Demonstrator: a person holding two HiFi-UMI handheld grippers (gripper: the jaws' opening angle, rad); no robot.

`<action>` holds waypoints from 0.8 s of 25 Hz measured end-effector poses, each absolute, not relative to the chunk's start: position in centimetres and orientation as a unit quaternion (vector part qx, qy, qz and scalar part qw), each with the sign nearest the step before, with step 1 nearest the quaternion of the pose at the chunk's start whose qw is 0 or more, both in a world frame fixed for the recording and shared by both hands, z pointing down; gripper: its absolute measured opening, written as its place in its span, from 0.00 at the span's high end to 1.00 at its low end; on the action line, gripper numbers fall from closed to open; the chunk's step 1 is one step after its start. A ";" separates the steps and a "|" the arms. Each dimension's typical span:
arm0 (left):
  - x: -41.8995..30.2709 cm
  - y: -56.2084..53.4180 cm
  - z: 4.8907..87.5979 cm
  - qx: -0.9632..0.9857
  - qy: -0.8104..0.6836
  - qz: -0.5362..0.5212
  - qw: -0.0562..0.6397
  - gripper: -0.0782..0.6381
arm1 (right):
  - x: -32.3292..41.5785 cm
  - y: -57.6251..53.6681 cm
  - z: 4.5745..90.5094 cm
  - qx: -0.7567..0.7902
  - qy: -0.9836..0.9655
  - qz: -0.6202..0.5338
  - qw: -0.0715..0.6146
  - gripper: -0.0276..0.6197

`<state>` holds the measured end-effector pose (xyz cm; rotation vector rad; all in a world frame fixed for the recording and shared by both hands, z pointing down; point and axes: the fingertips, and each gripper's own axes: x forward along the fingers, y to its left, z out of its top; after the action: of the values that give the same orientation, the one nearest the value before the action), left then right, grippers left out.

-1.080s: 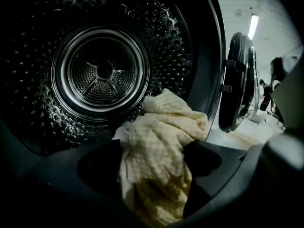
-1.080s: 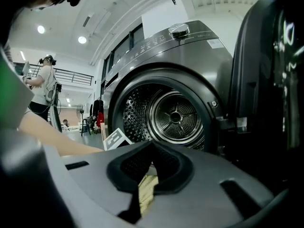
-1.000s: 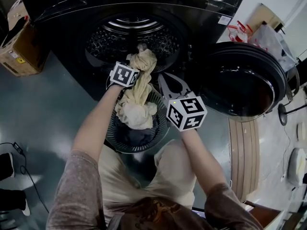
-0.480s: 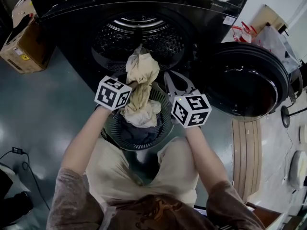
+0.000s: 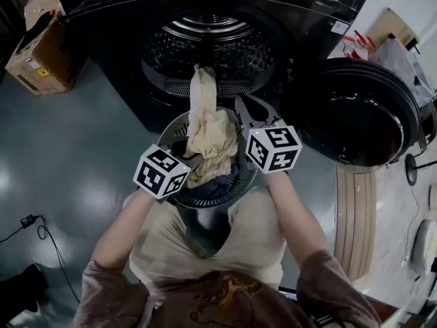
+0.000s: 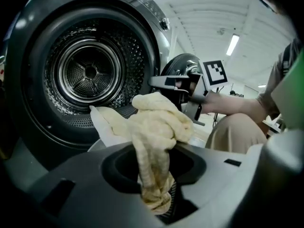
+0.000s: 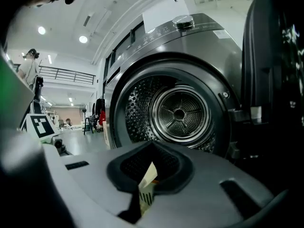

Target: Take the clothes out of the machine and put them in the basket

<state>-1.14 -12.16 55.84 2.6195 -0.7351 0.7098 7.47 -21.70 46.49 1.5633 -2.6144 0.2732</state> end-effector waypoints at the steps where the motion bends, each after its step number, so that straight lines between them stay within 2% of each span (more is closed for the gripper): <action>1: -1.1 -12.2 56.2 0.918 -0.258 0.256 0.160 0.66 | 7.4 -21.7 46.5 0.510 -0.855 0.090 0.042 0.96; 4: -1.6 -13.9 56.8 0.911 -0.285 0.262 0.144 0.42 | 7.3 -21.5 46.5 0.509 -0.855 0.091 0.042 0.96; 6: -1.9 -15.9 56.8 0.906 -0.311 0.251 0.136 0.36 | 7.3 -21.4 46.4 0.509 -0.855 0.091 0.041 0.96; 16: -0.5 -27.5 59.1 0.868 -0.404 0.278 0.078 0.33 | 7.6 -21.0 46.0 0.508 -0.856 0.092 0.035 0.96; 20: -0.3 -29.6 60.8 0.862 -0.405 0.290 0.096 0.33 | 7.6 -20.8 45.9 0.507 -0.856 0.092 0.034 0.96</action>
<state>-0.31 -29.63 60.81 2.5533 -1.1994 0.8591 7.62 -20.81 45.92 1.5581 -2.6331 0.2832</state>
